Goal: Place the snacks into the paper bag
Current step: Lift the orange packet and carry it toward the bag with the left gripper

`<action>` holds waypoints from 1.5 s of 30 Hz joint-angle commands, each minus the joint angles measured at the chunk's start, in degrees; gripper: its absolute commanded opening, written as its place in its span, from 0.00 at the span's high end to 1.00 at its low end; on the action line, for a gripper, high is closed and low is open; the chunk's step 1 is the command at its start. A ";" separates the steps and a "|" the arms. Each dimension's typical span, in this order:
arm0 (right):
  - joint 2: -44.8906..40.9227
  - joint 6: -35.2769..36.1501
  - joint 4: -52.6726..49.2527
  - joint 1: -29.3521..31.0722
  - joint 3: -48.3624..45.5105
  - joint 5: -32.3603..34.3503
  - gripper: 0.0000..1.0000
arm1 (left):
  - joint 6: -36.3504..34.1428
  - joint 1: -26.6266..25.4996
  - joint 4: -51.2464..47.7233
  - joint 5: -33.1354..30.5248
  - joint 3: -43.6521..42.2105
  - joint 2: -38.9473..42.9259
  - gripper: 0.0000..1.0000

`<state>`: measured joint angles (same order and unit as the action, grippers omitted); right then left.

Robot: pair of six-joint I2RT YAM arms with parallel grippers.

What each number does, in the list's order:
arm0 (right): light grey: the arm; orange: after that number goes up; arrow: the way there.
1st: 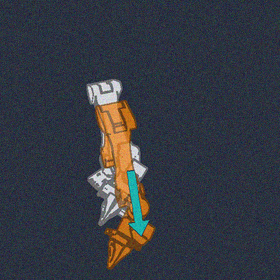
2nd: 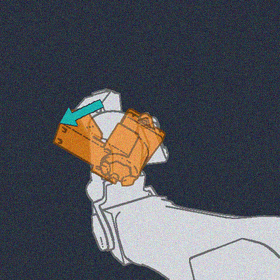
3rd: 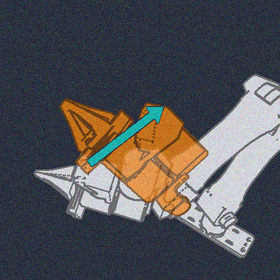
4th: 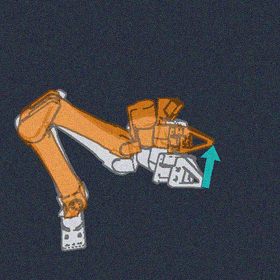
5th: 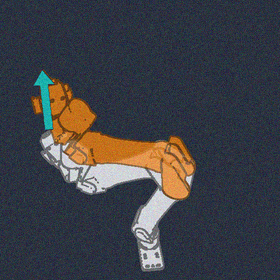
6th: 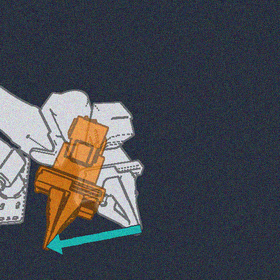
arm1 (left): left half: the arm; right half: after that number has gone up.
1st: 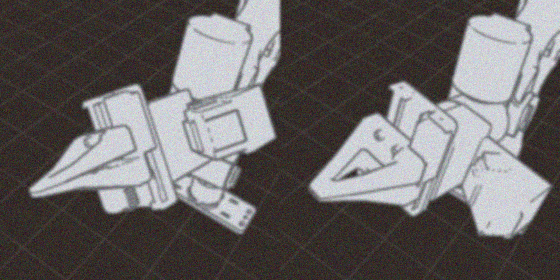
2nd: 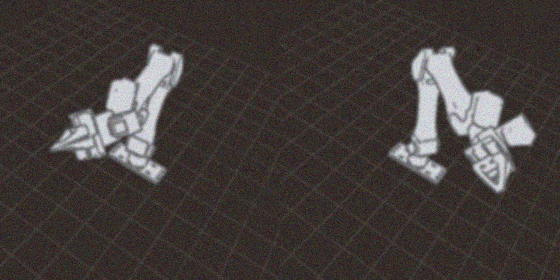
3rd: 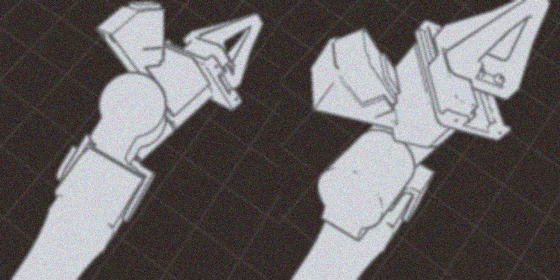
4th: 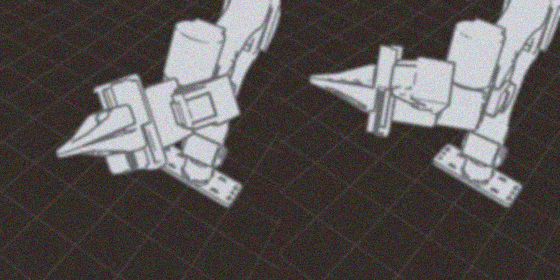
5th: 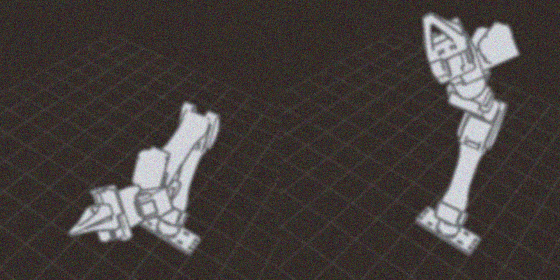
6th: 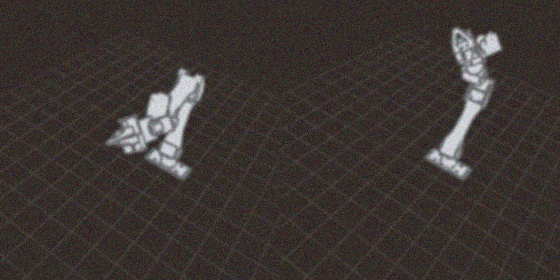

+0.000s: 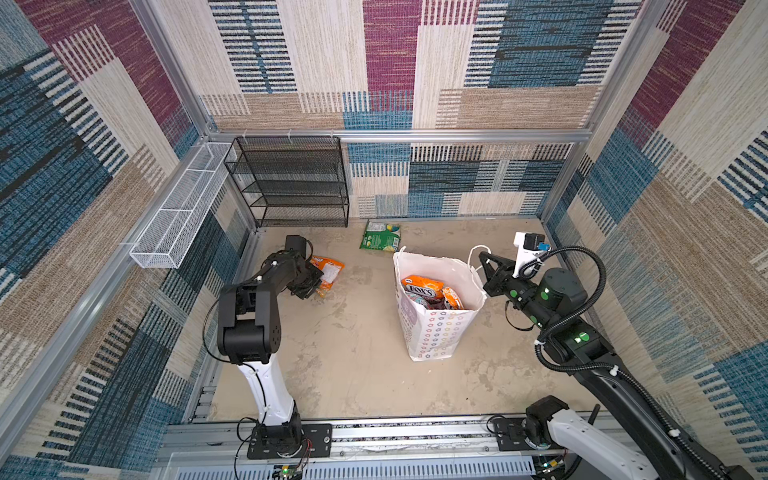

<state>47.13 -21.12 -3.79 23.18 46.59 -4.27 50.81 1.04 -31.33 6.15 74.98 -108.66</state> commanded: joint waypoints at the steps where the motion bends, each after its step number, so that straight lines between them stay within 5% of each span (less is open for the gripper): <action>1: -0.11 0.39 0.64 0.05 -0.01 0.56 1.00 | -0.99 0.02 0.85 -0.14 -3.98 4.16 0.90; 10: -0.39 0.66 0.19 0.05 -0.32 0.92 1.00 | -0.69 -0.02 1.73 2.68 -15.48 21.08 0.92; 17: -0.67 0.44 0.71 0.04 -1.05 0.89 1.00 | -2.86 -0.24 -7.20 5.06 -18.96 38.01 0.92; 29: -1.11 0.02 1.44 0.09 -1.86 0.85 1.00 | -2.45 -9.35 -21.00 7.69 -13.25 60.04 0.94; 36: -0.48 -0.24 1.95 0.08 -1.98 0.19 1.00 | -0.61 -19.45 -22.13 3.91 -0.99 59.52 0.94; 45: -1.50 -0.14 2.02 0.05 -2.20 -0.14 1.00 | -6.69 -32.18 -25.91 -4.04 24.18 43.37 0.95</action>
<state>46.04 -20.99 -3.36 23.18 44.49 -4.12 47.81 -28.73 -56.84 6.20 94.15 -62.37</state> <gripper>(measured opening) 0.053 0.173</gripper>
